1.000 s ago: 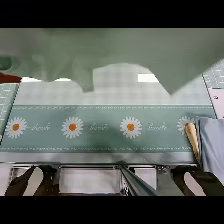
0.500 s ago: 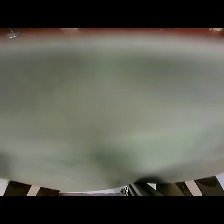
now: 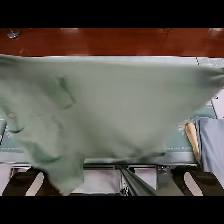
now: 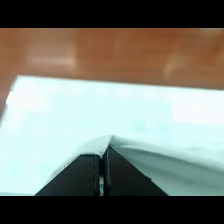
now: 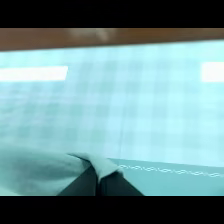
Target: Fold the shirts.
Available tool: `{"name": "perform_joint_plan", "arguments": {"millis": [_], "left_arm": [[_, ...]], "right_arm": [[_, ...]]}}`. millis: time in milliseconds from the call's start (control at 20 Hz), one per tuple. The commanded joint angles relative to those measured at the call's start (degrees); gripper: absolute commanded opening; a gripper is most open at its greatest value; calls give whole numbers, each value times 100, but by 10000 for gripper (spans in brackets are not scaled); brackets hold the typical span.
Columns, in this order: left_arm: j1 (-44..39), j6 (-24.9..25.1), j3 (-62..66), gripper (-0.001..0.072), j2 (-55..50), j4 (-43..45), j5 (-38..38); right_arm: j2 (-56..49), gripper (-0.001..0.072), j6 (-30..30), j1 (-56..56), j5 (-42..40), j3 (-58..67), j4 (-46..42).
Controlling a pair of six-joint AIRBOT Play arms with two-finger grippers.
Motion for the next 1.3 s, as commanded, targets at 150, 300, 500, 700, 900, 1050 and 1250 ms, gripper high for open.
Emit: {"name": "perform_joint_plan", "arguments": {"millis": [150,300,500,700,900,1050,1250], "left_arm": [[-15,-157,-863,28,-2085,-1283,2505],[-20,-157,-702,29,-3167,-1967,3707],[-20,-160,-334,29,-4459,-2865,4787],[-17,-153,-90,29,-5193,-3001,3976],[-4,-129,-90,28,-5379,-2992,3191],[195,181,-2,28,-5353,-2977,2411],[811,748,280,29,-5331,-2977,894]], "right_arm": [[-2173,25,-728,2,-2275,-1023,1054],[-3641,25,-955,2,-2824,-490,1427],[-5678,25,-885,2,-2728,1091,1792],[-6773,25,-667,2,-2267,1875,2031],[-7012,25,-669,2,-2098,1878,2026],[-6981,25,-702,-68,-1637,1943,2144],[-6872,26,-1038,-417,-170,2240,2129]]}}
